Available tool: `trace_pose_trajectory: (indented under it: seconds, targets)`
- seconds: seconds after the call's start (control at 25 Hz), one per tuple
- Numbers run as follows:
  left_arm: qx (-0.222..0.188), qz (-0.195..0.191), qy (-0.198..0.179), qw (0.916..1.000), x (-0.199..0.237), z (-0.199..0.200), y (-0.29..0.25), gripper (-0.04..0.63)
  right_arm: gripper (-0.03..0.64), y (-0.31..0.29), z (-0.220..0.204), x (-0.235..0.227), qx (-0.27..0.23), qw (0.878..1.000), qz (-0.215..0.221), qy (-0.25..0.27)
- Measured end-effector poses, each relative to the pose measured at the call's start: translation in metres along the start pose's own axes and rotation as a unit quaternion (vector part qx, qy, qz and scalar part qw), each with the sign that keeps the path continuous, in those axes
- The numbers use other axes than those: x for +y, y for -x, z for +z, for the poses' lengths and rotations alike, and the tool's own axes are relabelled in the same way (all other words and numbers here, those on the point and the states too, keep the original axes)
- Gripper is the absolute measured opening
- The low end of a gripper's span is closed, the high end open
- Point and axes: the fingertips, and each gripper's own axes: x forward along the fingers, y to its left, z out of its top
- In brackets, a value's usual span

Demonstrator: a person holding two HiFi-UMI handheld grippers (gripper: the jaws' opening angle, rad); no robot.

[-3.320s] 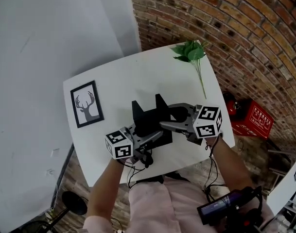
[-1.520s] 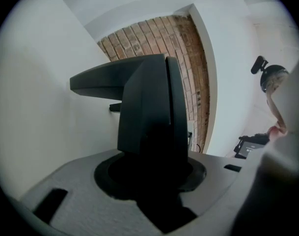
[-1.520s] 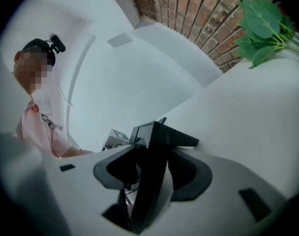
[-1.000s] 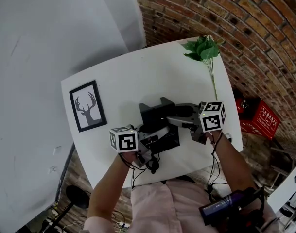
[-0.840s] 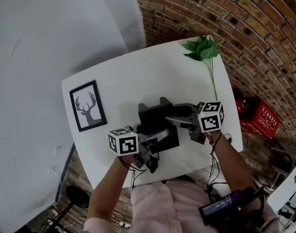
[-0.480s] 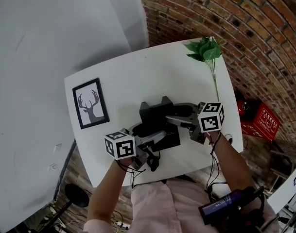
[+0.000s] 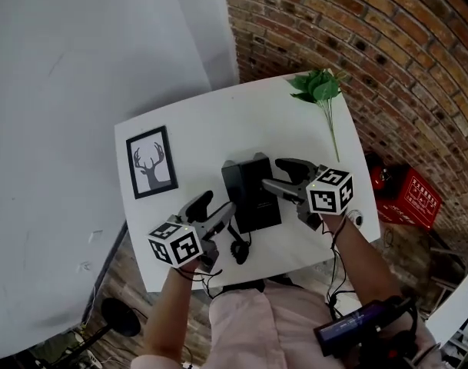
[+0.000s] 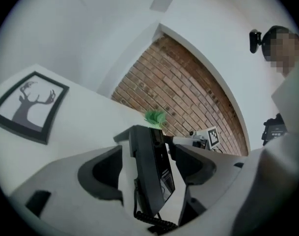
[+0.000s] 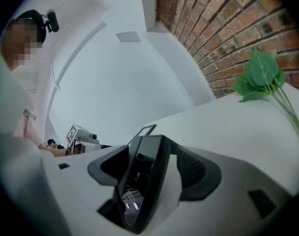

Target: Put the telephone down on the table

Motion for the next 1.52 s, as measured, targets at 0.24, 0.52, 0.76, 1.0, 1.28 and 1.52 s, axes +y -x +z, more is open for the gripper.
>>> trace_pose_trajectory:
  seconds: [0.24,0.52,0.76,1.0,1.28,1.52]
  targets:
    - [-0.131,0.052,-0.096,0.9854,-0.063,0.066,0.04,0.185,0.212,0.047,0.062,0.047,-0.1,0.991,-0.059,0.061]
    - [-0.269,0.15,-0.239,0.9211,-0.145,0.125,0.094,0.063,0.021,0.102,0.107,0.121,-0.193,0.956,-0.147,0.163]
    - [-0.315,0.214,-0.311,0.8709,-0.191,0.14,0.126,-0.002,0.006,0.137,0.12,0.156,-0.224,0.925,-0.197,0.235]
    - [-0.319,0.212,-0.325,0.8648,-0.214,0.139,0.126,-0.003,0.005,0.162,0.128,0.176,-0.241,0.902,-0.215,0.286]
    - [-0.321,0.203,-0.334,0.863,-0.226,0.14,0.128,-0.002,0.005,0.164,0.125,0.186,-0.239,0.902,-0.212,0.291]
    - [-0.316,0.197,-0.336,0.8652,-0.225,0.141,0.125,-0.002,0.005,0.167,0.126,0.183,-0.245,0.898,-0.214,0.297]
